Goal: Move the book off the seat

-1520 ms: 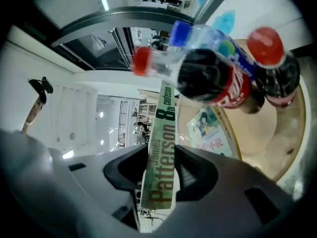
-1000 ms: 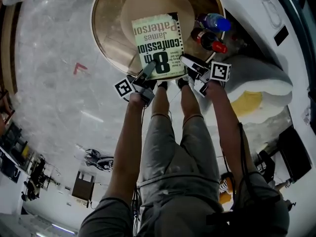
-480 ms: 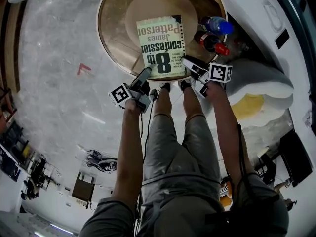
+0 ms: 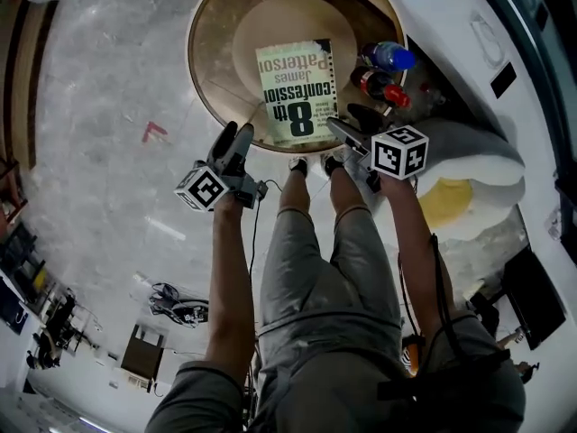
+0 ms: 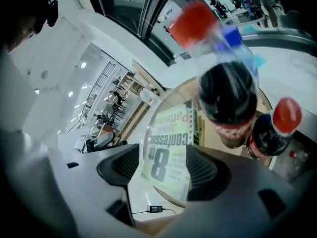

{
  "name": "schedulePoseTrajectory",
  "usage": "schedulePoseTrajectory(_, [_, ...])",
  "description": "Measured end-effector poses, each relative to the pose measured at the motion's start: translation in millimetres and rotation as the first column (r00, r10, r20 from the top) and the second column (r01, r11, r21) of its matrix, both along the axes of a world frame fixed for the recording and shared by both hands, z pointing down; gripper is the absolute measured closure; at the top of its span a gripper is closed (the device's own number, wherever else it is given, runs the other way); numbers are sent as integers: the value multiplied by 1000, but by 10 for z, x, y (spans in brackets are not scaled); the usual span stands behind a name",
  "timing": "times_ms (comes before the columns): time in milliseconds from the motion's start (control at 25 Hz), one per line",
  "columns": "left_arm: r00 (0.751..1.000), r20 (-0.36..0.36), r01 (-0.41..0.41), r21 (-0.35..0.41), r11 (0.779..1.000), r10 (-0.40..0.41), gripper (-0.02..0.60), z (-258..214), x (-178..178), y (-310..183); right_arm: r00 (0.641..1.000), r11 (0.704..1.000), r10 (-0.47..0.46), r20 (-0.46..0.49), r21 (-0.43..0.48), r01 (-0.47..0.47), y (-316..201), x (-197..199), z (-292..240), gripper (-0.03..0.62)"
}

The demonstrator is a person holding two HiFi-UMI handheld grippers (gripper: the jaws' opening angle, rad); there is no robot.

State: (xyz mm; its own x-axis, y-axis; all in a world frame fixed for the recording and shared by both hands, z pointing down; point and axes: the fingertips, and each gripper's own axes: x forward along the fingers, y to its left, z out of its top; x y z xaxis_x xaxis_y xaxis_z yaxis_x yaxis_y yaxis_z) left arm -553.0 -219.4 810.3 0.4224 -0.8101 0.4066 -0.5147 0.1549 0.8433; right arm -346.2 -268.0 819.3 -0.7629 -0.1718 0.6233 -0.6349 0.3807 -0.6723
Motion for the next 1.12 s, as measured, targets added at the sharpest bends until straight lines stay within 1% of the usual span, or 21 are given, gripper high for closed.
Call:
schedulePoseTrajectory(80, [998,57,-22,80,997,17,255,-407,-4,-218,999,998,-24,36,53,22,-76,-65,-377,310])
schedulePoseTrajectory(160, [989,140,-61,154,986,39,256,-879,-11,-425,997,989,-43,61,145,34,-216,-132,-862,310])
schedulePoseTrajectory(240, [970,237,-110,216,970,57,256,-1400,-19,-578,996,964,-50,77,263,28,-387,-183,-1445,310])
schedulePoseTrajectory(280, [957,282,-133,245,960,60,256,-1683,-25,-647,995,946,-53,81,324,24,-484,-202,-1758,312])
schedulePoseTrajectory(320, [944,326,-154,277,949,58,256,-1977,-34,-730,995,922,-56,84,386,19,-599,-223,-2072,312])
schedulePoseTrajectory(400, [912,409,-196,353,915,37,256,-2586,-70,-953,995,860,-60,86,510,8,-884,-277,-2691,310])
schedulePoseTrajectory(480, [878,479,-231,433,871,-5,256,-3222,-111,-1161,994,783,-59,97,622,-14,-1152,-330,-3338,312])
schedulePoseTrajectory(560, [848,526,-252,503,826,-62,256,-3883,-134,-1218,991,710,-58,117,703,-41,-1263,-345,-4035,312])
schedulePoseTrajectory(640, [826,551,-257,555,791,-118,256,-4506,-129,-1117,988,655,-54,144,752,-74,-1219,-310,-4711,312])
schedulePoseTrajectory(720, [809,563,-254,594,764,-169,256,-5105,-94,-967,983,609,-42,180,785,-118,-1114,-234,-5321,312])
schedulePoseTrajectory(760, [802,562,-249,623,742,-203,256,-5406,-72,-929,978,583,-34,205,799,-147,-1087,-189,-5598,312])
schedulePoseTrajectory(840, [794,540,-232,693,682,-279,256,-5940,-32,-925,968,529,-20,252,824,-204,-1079,-109,-6068,312])
schedulePoseTrajectory(880, [795,524,-224,721,655,-306,256,-6143,1,-909,965,508,-12,262,833,-220,-1048,-73,-6235,312])
schedulePoseTrajectory(920, [800,506,-219,746,629,-322,256,-6310,56,-871,964,495,-5,266,838,-228,-990,-38,-6343,312])
schedulePoseTrajectory(960, [804,496,-224,763,606,-328,257,-6440,128,-833,964,489,-2,265,841,-230,-929,-8,-6405,312])
schedulePoseTrajectory(1000, [801,501,-241,771,589,-328,258,-6529,204,-809,965,487,-4,264,843,-228,-882,15,-6436,312])
schedulePoseTrajectory(1080, [784,531,-284,768,573,-322,258,-6614,331,-795,966,488,-11,259,844,-221,-830,51,-6448,312])
schedulePoseTrajectory(1120, [783,534,-293,769,568,-319,258,-6634,377,-782,966,488,-8,257,844,-221,-809,76,-6448,312])
